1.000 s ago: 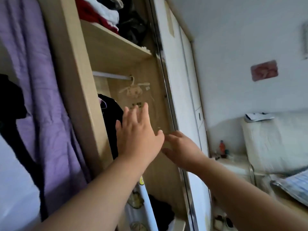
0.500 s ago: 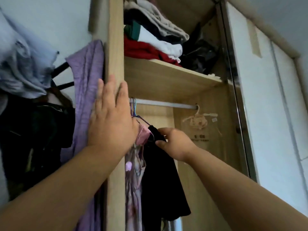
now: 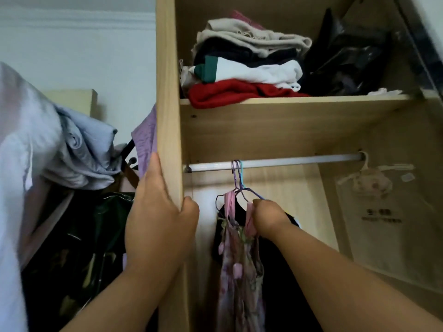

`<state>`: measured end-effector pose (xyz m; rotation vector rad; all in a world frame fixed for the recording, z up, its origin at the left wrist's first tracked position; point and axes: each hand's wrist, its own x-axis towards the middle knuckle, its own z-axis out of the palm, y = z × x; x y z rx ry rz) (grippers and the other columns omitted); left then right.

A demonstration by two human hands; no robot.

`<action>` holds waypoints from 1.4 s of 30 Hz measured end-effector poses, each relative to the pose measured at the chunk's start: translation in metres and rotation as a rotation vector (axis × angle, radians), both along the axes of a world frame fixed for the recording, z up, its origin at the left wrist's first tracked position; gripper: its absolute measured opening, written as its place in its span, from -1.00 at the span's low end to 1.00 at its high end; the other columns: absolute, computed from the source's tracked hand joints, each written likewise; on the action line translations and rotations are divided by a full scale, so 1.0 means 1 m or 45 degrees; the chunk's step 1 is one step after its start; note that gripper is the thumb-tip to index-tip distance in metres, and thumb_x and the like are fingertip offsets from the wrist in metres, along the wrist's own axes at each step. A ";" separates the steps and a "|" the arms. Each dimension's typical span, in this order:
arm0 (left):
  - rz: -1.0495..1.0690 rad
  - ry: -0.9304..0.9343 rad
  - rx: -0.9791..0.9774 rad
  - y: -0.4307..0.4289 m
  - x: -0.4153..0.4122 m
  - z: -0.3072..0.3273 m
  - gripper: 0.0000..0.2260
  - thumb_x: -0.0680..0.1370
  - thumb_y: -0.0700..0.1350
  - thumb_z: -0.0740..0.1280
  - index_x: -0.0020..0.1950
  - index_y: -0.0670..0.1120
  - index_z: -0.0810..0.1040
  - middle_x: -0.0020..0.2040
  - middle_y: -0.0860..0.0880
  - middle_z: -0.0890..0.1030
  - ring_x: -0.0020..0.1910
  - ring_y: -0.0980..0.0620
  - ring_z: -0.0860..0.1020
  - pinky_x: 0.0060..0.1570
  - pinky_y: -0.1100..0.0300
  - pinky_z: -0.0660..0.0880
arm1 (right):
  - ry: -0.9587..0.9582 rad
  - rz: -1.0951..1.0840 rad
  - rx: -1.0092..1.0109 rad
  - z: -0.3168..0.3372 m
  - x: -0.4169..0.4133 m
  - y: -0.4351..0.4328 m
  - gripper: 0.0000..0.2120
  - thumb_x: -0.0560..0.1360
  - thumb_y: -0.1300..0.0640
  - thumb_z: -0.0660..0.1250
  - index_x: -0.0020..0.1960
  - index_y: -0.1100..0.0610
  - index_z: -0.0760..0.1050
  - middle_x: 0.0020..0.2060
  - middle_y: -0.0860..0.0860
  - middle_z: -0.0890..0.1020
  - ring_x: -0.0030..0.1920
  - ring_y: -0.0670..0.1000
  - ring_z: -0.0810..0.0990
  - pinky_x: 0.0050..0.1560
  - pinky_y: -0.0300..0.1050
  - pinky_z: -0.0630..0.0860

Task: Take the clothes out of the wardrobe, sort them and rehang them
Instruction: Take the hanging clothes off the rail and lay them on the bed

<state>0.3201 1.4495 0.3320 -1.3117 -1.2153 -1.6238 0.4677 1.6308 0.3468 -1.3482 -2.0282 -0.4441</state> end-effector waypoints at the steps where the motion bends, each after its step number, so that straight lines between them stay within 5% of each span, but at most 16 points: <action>1: 0.015 0.003 -0.001 0.000 0.000 0.000 -0.22 0.39 -0.12 0.34 0.55 0.02 0.05 0.47 -0.02 0.30 0.35 -0.01 0.32 0.19 0.14 0.31 | 0.017 -0.014 -0.002 0.003 -0.002 0.007 -0.79 0.53 0.25 0.16 0.12 0.22 0.45 0.11 0.16 0.57 0.13 0.16 0.55 0.07 -0.09 0.46; 7: 0.060 0.010 0.009 0.002 -0.001 0.000 -0.22 0.40 -0.10 0.33 0.55 0.02 0.04 0.48 0.01 0.30 0.36 0.05 0.29 0.14 0.26 0.22 | 0.345 -0.010 0.020 0.015 -0.008 0.017 -0.77 0.55 0.17 0.12 0.08 0.13 0.52 0.03 0.12 0.61 0.02 0.16 0.58 -0.11 -0.14 0.38; 15: 0.088 -0.011 0.014 0.000 0.000 0.001 -0.23 0.39 -0.11 0.35 0.54 -0.01 0.09 0.46 -0.04 0.33 0.37 -0.02 0.33 0.23 0.14 0.31 | 0.414 0.058 0.147 0.044 0.004 -0.007 -0.82 0.48 0.23 0.20 0.04 0.12 0.50 0.04 0.16 0.62 0.03 0.17 0.58 -0.14 -0.14 0.36; 20: 0.052 -0.057 -0.014 -0.003 0.002 0.001 -0.23 0.40 -0.10 0.35 0.54 -0.01 0.08 0.44 -0.07 0.35 0.35 -0.07 0.36 0.21 0.08 0.34 | 0.451 0.055 0.203 0.047 0.030 -0.024 -0.81 0.58 0.12 0.13 0.03 0.13 0.50 0.07 0.18 0.60 0.08 0.18 0.57 -0.11 -0.11 0.35; 25: 0.031 -0.088 -0.097 -0.011 0.008 0.001 -0.25 0.42 -0.13 0.35 0.54 -0.02 0.06 0.41 -0.14 0.37 0.29 -0.16 0.40 0.14 -0.01 0.40 | 0.511 0.059 0.304 0.017 0.091 -0.060 -0.75 0.60 -0.01 0.11 -0.13 0.08 0.45 -0.11 0.19 0.62 -0.04 0.24 0.58 -0.20 -0.10 0.34; 31: 0.392 0.488 -0.132 -0.016 0.033 -0.014 -0.39 0.35 -0.15 0.33 0.40 -0.21 0.38 0.46 -0.25 0.29 0.44 -0.27 0.25 0.28 -0.23 0.27 | 0.465 0.042 0.286 -0.043 0.187 -0.110 -0.76 0.58 -0.04 0.15 -0.14 0.08 0.47 -0.23 0.05 0.60 -0.14 0.16 0.56 -0.23 -0.08 0.40; 34: 0.115 0.648 -0.288 -0.004 0.076 -0.031 -0.46 0.33 -0.07 0.26 0.32 -0.10 0.49 0.43 -0.16 0.38 0.44 -0.20 0.28 0.26 -0.23 0.30 | 0.443 0.065 0.192 -0.072 0.229 -0.140 -0.77 0.56 -0.03 0.21 -0.11 0.09 0.51 -0.26 0.01 0.61 -0.24 0.08 0.58 -0.25 -0.04 0.49; 38: -0.270 0.643 -0.718 0.029 0.140 -0.068 -0.49 0.55 0.06 0.21 0.49 0.09 0.21 0.52 0.07 0.20 0.51 0.05 0.11 0.39 -0.13 0.11 | 0.535 0.068 0.127 -0.114 0.270 -0.191 -0.82 0.54 -0.04 0.25 -0.20 -0.05 0.53 -0.35 -0.09 0.61 -0.34 -0.12 0.58 -0.34 -0.22 0.48; 42: -0.574 0.580 -1.012 0.056 0.187 -0.113 -0.73 0.61 0.08 0.10 0.29 0.11 0.38 0.36 0.04 0.43 0.35 0.00 0.36 0.31 -0.14 0.24 | 0.552 -0.003 0.108 -0.156 0.299 -0.246 -0.86 0.54 0.06 0.31 -0.18 -0.10 0.54 -0.33 -0.14 0.63 -0.34 -0.16 0.58 -0.30 -0.24 0.51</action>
